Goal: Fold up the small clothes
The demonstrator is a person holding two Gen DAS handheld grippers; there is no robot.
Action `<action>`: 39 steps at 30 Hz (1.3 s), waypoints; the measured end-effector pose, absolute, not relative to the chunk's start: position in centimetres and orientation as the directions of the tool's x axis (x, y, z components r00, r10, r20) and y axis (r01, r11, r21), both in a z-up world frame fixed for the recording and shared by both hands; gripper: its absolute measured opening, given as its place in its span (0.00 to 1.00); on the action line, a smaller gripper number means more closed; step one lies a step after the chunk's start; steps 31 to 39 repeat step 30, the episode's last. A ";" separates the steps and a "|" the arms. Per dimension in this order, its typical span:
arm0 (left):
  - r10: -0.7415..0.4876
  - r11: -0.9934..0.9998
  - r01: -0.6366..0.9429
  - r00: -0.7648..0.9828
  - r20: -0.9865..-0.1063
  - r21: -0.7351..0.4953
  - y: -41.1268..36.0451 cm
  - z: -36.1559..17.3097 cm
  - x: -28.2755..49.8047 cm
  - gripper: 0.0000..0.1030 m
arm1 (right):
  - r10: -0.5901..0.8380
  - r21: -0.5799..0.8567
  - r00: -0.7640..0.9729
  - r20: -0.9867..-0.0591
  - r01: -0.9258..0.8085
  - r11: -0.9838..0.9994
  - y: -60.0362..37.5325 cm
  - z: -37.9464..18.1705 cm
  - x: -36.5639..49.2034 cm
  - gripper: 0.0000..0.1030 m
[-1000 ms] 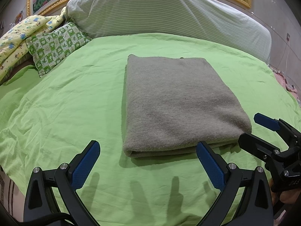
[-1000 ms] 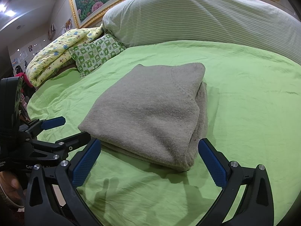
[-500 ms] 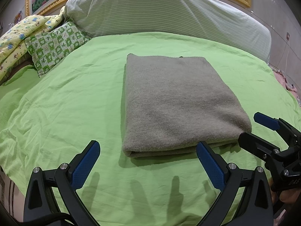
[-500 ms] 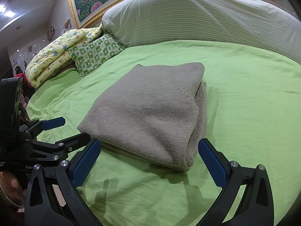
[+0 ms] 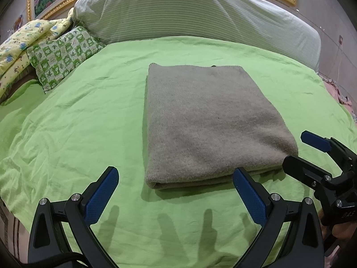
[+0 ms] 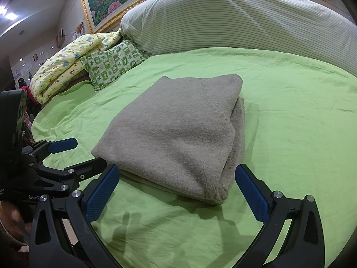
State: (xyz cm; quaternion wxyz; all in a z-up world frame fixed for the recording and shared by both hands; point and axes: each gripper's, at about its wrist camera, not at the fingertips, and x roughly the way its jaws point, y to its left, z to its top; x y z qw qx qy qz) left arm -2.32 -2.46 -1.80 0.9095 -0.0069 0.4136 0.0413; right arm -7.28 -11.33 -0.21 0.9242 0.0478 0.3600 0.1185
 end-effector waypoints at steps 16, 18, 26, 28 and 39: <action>0.078 0.997 -0.072 0.663 -0.745 0.041 -2.5 -0.5 -0.5 0.98 | 0.239 0.180 0.702 -0.671 -0.158 0.971 -12.1 0.2 -5.9 1.00; 0.080 0.996 -0.073 0.661 -0.746 0.042 -2.4 -0.6 -0.5 0.98 | 0.239 0.180 0.700 -0.673 -0.158 0.971 -12.2 0.2 -5.9 1.00; 0.084 0.996 -0.081 0.658 -0.749 0.040 -2.1 -0.5 -0.4 0.98 | 0.240 0.184 0.697 -0.676 -0.155 0.971 -12.3 0.2 -5.6 1.00; 0.085 0.996 -0.086 0.653 -0.752 0.037 -1.9 -0.6 -0.2 0.98 | 0.238 0.182 0.698 -0.676 -0.156 0.971 -12.3 0.2 -5.6 1.00; 0.085 0.995 -0.094 0.647 -0.758 0.032 -1.7 -0.7 -0.2 0.98 | 0.239 0.181 0.698 -0.675 -0.158 0.971 -12.3 0.2 -5.6 1.00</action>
